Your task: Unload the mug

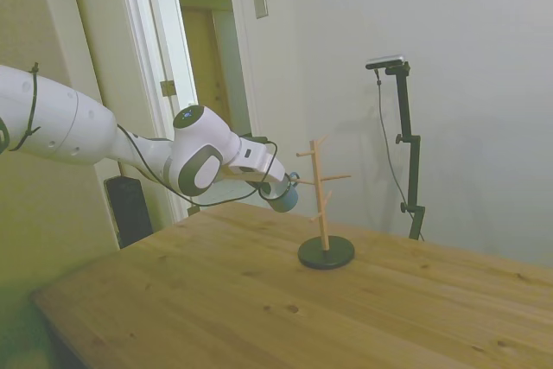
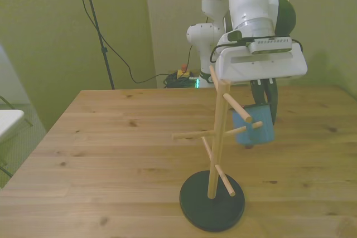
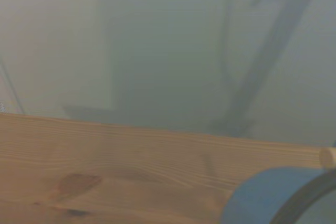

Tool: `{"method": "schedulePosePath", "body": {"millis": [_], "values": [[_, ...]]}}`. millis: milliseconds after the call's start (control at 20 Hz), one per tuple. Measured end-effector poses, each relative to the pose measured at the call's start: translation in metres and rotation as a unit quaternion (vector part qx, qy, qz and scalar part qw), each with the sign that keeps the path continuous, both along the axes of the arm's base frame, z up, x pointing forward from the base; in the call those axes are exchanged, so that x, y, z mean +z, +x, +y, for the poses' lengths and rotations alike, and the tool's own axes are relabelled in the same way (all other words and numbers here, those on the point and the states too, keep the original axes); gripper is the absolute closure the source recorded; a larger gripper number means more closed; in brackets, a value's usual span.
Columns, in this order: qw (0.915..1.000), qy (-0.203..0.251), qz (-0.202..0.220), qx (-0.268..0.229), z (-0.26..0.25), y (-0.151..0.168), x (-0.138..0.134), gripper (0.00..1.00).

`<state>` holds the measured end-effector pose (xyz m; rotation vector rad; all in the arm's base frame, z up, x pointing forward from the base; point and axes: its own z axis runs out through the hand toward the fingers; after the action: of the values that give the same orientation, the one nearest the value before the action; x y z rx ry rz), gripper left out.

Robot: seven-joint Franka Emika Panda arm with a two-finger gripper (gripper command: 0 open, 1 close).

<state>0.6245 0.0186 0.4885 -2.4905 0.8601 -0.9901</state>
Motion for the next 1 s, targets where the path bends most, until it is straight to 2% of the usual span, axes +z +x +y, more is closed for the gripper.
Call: {"method": "schedulePosePath", "body": {"millis": [400,550,800,1000], "values": [[0.9995,-0.008,0.013,0.029,0.039,-0.003,-0.004,1.00],[0.9979,-0.018,0.035,0.051,0.070,-0.010,-0.017,1.00],[0.9886,-0.033,0.126,0.075,0.107,-0.038,-0.047,1.00],[0.9730,-0.049,0.211,0.079,0.102,-0.074,-0.048,1.00]]}}
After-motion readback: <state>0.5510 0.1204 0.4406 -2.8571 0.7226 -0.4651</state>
